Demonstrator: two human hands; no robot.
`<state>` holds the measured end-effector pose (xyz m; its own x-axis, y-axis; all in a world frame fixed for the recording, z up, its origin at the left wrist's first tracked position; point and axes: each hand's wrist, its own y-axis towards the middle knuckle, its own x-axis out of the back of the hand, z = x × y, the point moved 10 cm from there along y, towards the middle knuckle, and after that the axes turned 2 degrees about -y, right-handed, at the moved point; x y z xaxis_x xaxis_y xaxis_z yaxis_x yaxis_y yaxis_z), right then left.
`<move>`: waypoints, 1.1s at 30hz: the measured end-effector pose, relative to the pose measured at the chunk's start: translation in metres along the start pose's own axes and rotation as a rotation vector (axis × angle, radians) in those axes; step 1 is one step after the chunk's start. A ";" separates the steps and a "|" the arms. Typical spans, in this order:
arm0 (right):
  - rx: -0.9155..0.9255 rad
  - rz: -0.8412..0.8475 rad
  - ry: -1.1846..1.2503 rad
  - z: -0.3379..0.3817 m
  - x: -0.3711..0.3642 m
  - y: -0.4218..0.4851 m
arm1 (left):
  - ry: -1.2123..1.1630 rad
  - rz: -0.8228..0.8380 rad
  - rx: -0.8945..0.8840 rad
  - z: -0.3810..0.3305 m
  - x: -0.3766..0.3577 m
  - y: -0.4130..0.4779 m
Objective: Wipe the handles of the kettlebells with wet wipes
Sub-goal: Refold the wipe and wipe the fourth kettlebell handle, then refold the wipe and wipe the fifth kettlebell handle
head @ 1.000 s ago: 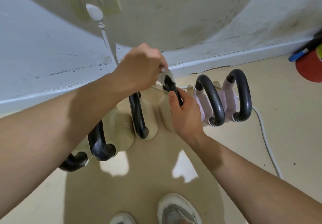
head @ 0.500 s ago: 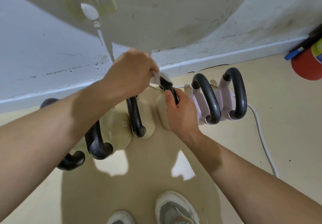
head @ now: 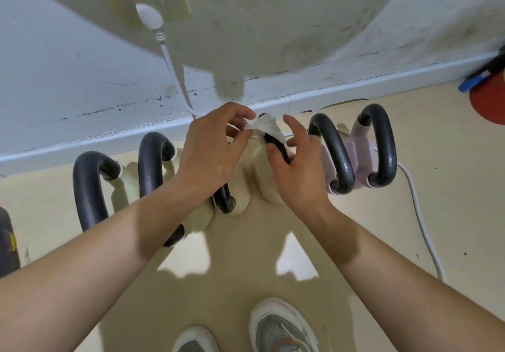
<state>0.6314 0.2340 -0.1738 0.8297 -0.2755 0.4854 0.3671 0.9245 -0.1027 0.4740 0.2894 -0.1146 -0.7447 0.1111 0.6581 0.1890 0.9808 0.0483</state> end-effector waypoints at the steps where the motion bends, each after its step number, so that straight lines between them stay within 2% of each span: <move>1: 0.025 -0.007 -0.036 0.002 0.002 0.002 | -0.019 -0.015 0.005 0.001 0.002 -0.003; 4: 0.076 -0.050 -0.013 0.012 0.013 0.008 | -0.015 -0.026 0.040 0.006 0.003 -0.009; 9: -0.053 -0.093 0.215 0.006 0.032 0.010 | -0.020 0.017 0.034 0.003 -0.001 -0.014; 12: -0.091 -0.009 0.439 0.007 0.034 -0.002 | -0.052 0.126 0.043 0.001 -0.012 -0.017; 15: -0.187 0.029 0.613 0.004 0.047 -0.018 | -0.228 0.313 0.071 -0.015 -0.032 -0.023; 18: -0.256 0.103 0.722 0.008 0.054 -0.036 | -0.262 0.496 0.086 -0.037 -0.052 -0.033; 22: -0.350 0.078 0.725 -0.004 0.066 -0.042 | -0.326 0.456 0.126 -0.042 -0.060 -0.033; 25: -0.422 0.008 0.648 -0.024 0.079 -0.038 | -0.523 0.387 0.332 -0.030 -0.064 -0.032; 28: -0.489 0.039 0.625 -0.035 0.081 -0.036 | -0.642 0.379 0.529 -0.018 -0.077 -0.035; 33: -0.418 0.134 0.609 -0.029 0.084 -0.020 | -0.514 0.461 0.565 -0.025 -0.095 -0.031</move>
<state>0.7058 0.1843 -0.1559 0.9200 -0.3768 -0.1082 0.2748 0.8167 -0.5075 0.5551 0.2445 -0.1593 -0.8933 0.4391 0.0959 0.2979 0.7382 -0.6052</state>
